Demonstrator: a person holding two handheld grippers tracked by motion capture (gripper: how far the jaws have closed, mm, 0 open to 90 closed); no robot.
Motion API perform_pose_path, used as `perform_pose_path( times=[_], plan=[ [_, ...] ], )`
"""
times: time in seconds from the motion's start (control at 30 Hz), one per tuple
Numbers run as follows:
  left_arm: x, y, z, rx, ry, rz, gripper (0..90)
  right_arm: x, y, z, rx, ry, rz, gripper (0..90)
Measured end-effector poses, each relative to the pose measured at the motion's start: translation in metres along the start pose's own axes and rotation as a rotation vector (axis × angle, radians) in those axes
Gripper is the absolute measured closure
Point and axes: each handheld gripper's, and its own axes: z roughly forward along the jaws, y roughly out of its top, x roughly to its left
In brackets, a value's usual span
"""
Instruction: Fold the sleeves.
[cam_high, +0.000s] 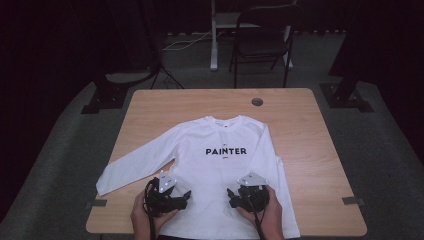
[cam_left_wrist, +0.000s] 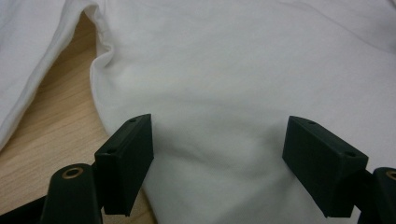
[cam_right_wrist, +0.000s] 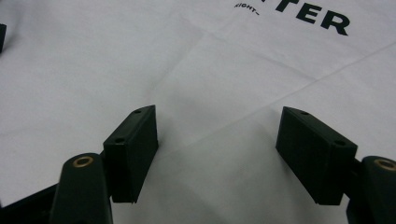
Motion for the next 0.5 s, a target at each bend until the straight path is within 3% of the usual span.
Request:
perform_pose_path(
  times=[0.5],
  plan=[
    [0.0015, 0.0038, 0.0005, 0.015, -0.024, -0.014, 25.8, -0.0025, -0.002, -0.0021, -0.001, -0.01, 0.01, 29.2]
  ],
)
